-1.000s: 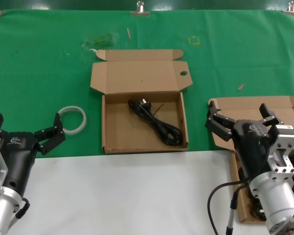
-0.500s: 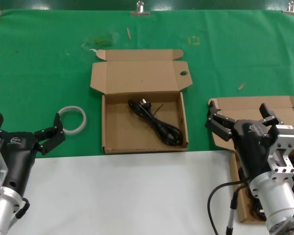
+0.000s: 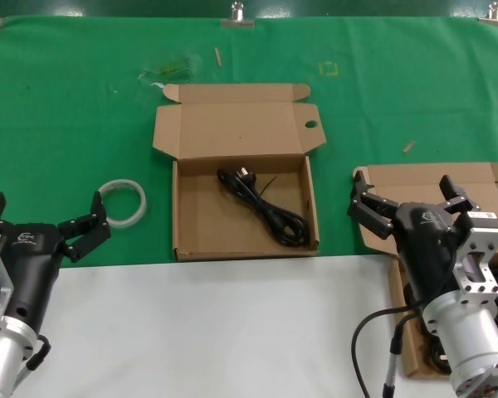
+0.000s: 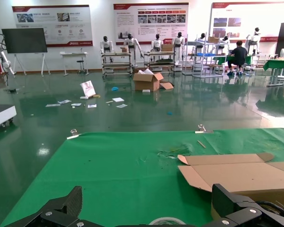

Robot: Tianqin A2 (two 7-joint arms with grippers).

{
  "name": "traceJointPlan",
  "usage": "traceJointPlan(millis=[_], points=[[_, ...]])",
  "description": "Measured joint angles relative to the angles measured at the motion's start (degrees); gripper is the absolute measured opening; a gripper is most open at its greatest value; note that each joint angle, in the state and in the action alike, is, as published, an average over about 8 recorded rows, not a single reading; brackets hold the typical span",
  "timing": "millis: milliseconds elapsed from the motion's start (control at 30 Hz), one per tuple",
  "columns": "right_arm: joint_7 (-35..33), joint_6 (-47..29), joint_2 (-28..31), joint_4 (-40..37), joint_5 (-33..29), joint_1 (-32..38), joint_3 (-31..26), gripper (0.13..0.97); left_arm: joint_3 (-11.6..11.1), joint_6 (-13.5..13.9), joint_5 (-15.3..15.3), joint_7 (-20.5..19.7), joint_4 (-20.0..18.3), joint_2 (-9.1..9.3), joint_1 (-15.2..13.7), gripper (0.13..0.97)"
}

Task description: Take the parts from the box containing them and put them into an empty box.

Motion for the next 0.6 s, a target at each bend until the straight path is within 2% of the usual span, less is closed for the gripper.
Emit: traceJointPlan(millis=[600], points=[[0.0,0.0,0.0,0.0,0.0,0.0,0.0,0.966,0.0,0.0,0.0,0.0,0.0,0.0,0.0,0.965]])
